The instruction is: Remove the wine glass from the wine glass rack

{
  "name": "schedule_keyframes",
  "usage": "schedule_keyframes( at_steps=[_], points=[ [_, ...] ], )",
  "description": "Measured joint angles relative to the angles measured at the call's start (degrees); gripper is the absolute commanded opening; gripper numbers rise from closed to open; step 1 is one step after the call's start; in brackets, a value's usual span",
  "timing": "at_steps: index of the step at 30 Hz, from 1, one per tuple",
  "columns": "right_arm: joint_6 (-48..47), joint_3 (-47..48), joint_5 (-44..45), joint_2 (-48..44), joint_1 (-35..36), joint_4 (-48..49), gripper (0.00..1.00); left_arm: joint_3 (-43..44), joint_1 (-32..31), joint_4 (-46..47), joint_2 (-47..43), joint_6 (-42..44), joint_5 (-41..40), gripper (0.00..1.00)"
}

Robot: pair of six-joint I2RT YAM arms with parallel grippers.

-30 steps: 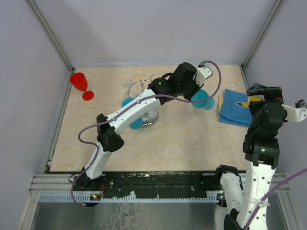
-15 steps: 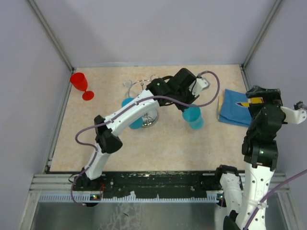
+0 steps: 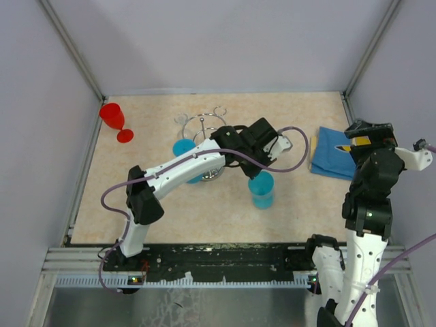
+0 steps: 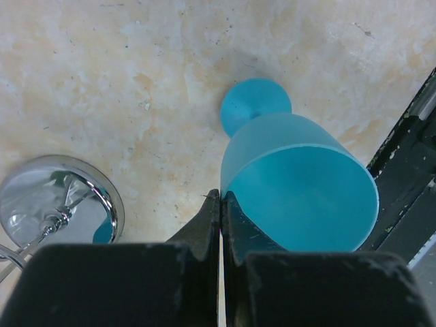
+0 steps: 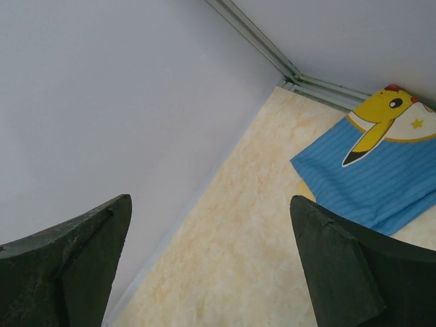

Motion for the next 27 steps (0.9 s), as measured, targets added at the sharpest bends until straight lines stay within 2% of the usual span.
schedule_keyframes(
  at_steps=[2, 4, 6, 13, 15, 19, 21, 27],
  points=[
    [-0.3, -0.4, -0.2, 0.0, 0.0, 0.2, 0.99, -0.9, 0.0, 0.1, -0.2, 0.0, 0.2, 0.13],
    [-0.5, -0.6, -0.5, 0.0, 0.0, 0.3, 0.99, -1.9, 0.1, 0.1, -0.2, 0.0, 0.5, 0.19],
    [-0.9, -0.6, -0.7, 0.0, 0.0, 0.4, 0.99, -2.7, 0.1, 0.2, -0.2, 0.0, 0.8, 0.31],
    [-1.2, -0.6, -1.2, 0.0, 0.0, 0.7, 0.99, -3.0, 0.0, 0.2, -0.2, 0.1, 1.5, 0.55],
    [-1.3, -0.6, -1.3, 0.0, 0.0, 0.7, 0.99, -3.0, -0.1, 0.3, -0.3, 0.0, 1.4, 0.66],
    [-1.3, -0.6, -1.5, 0.0, 0.0, 0.7, 0.99, -3.3, -0.2, 0.9, -1.9, -0.2, 1.2, 0.68],
    [-1.4, -0.6, -1.5, 0.0, 0.0, 0.9, 0.99, -3.4, -0.2, 1.4, -3.4, -0.5, 0.8, 0.75],
    [-1.4, -0.7, -1.6, 0.1, 0.0, 1.5, 0.99, -4.3, -0.2, 5.7, -11.7, -2.2, -3.7, 0.74]
  ],
)
